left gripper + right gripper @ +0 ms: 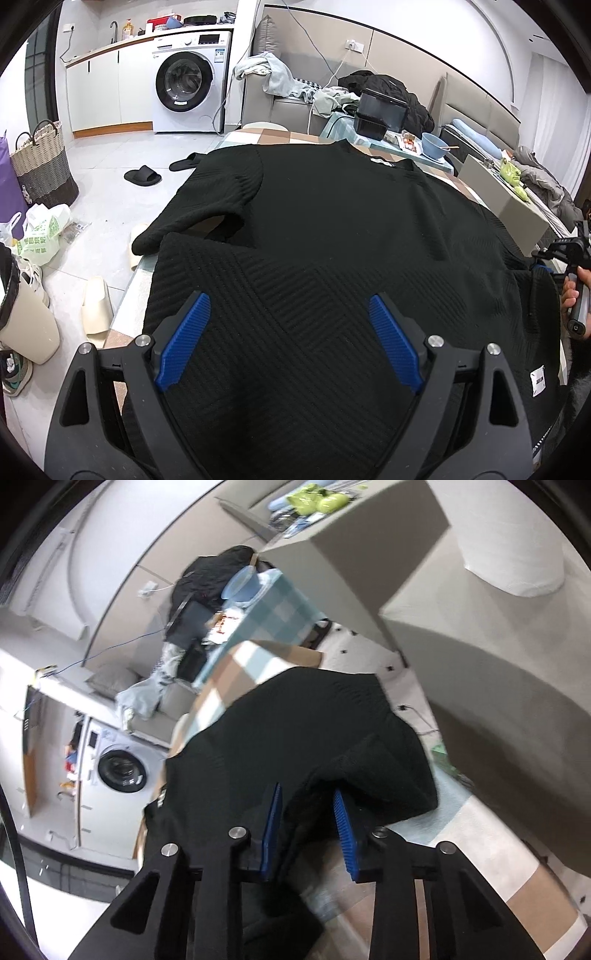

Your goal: Fold small clothes

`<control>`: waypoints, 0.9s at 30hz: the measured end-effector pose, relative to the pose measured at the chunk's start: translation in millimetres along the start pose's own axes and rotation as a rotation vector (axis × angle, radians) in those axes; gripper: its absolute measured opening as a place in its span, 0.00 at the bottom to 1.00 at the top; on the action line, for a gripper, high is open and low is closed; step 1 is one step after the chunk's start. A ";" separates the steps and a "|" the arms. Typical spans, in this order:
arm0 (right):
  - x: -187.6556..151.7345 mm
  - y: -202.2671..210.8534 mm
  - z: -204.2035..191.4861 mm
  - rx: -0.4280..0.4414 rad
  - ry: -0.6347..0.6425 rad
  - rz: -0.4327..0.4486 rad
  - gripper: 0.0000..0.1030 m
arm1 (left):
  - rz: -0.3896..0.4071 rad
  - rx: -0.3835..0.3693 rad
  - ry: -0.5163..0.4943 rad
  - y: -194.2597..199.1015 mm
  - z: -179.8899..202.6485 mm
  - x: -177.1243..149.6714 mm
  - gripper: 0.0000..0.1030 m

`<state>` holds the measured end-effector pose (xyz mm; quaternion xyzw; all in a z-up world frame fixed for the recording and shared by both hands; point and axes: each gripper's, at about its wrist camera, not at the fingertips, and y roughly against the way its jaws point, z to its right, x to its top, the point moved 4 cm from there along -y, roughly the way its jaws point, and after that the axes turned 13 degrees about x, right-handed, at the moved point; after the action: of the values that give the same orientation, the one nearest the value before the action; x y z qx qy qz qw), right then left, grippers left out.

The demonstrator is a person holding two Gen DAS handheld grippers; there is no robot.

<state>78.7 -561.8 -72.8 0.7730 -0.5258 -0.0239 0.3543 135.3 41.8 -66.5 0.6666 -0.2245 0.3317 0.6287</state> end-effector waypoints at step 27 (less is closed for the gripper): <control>-85.9 -38.8 -126.1 0.129 0.725 -0.376 0.39 | 0.005 0.025 0.081 -3.1 -22.3 8.7 0.85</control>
<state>122.9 -417.0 -29.6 0.8344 -0.2171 0.2188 0.4570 139.9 65.2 -62.6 0.6599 -0.1965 0.3625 0.6282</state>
